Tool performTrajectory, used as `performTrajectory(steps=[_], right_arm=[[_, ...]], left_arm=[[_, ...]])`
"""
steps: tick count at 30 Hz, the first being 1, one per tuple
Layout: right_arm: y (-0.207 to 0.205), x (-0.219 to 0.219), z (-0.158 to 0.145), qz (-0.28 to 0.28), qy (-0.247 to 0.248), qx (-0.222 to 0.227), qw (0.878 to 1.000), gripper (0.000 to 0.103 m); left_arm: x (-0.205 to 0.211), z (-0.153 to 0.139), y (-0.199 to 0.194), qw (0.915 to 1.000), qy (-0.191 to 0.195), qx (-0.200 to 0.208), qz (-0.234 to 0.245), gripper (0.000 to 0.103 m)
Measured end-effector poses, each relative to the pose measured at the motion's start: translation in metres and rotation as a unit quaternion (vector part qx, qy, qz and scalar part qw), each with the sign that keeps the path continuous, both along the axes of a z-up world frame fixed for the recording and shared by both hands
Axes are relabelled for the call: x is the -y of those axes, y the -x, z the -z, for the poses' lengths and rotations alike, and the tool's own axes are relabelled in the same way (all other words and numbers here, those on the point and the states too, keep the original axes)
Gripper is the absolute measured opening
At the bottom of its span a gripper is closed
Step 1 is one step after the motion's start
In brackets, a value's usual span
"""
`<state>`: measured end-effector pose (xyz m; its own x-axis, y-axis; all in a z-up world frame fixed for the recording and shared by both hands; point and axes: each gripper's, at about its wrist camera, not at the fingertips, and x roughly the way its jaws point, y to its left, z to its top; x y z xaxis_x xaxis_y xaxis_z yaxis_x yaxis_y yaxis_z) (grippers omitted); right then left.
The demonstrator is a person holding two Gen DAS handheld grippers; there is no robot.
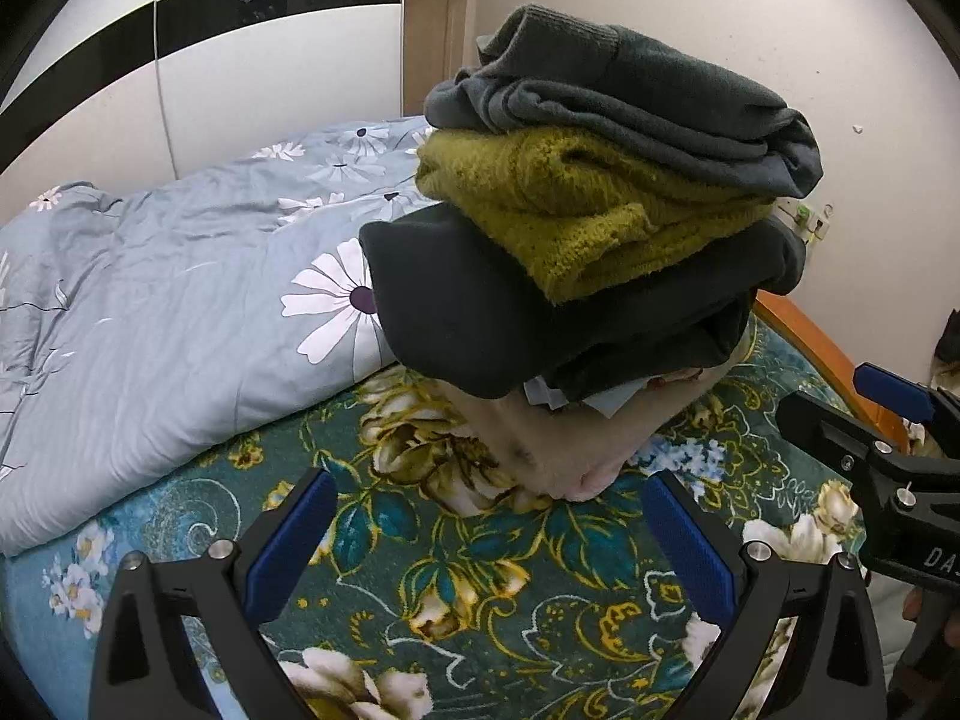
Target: Fold clothes
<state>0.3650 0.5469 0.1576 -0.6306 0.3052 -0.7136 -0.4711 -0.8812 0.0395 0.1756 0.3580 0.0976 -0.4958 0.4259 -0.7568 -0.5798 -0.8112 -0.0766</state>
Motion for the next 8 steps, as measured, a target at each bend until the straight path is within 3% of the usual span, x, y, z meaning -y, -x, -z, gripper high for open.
performTrajectory(steps=[8], right_arm=[[-0.0001, -0.0014, 0.0029, -0.002, 0.007, 0.002, 1.0, 0.097]], left_arm=[[0.0, 0.0027, -0.0011, 1.0, 0.002, 0.003, 0.0, 0.103]])
